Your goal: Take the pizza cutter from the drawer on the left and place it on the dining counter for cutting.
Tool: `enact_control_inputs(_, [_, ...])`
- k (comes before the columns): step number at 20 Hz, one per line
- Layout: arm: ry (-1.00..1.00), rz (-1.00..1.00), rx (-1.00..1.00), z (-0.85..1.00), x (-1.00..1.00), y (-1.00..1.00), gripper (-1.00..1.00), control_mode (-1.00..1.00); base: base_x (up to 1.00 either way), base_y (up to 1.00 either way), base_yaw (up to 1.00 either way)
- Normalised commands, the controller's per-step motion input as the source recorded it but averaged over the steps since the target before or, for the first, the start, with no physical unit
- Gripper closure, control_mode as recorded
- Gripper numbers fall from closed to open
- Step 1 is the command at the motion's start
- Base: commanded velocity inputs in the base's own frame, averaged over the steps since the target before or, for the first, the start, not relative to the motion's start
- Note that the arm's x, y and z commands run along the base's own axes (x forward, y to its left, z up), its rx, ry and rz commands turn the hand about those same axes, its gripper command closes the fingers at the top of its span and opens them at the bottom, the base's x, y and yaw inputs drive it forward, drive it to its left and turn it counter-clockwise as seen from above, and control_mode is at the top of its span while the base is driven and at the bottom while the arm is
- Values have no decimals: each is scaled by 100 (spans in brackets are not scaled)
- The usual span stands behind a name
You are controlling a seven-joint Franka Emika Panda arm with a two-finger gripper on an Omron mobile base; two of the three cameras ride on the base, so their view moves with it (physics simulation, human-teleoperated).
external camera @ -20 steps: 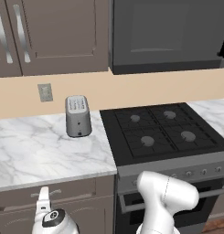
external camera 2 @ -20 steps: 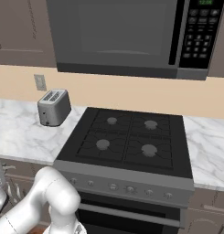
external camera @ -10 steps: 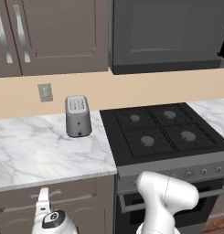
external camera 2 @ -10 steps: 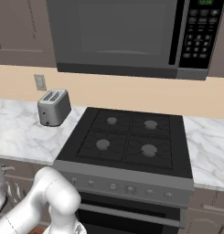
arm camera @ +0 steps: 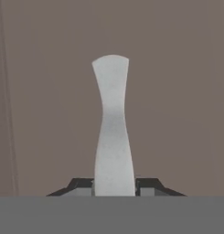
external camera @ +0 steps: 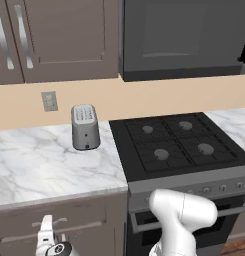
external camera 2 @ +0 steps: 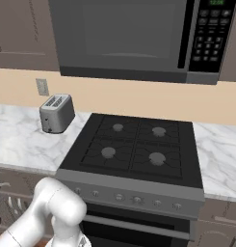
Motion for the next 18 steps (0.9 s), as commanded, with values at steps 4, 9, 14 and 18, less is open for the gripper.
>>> enact_control_inputs(4, [7, 0, 0, -15, -52, 0, 100, -100, 0, 0, 0])
enact_control_inputs(9, [8, 0, 0, -15, -52, 1, 100, -100, 0, 0, 0])
enact_control_inputs(14, [7, 0, 0, -15, -49, 1, 100, -100, 0, 0, 0])
enact_control_inputs(18, [7, 0, 0, -15, -46, 1, 100, -100, 0, 0, 0])
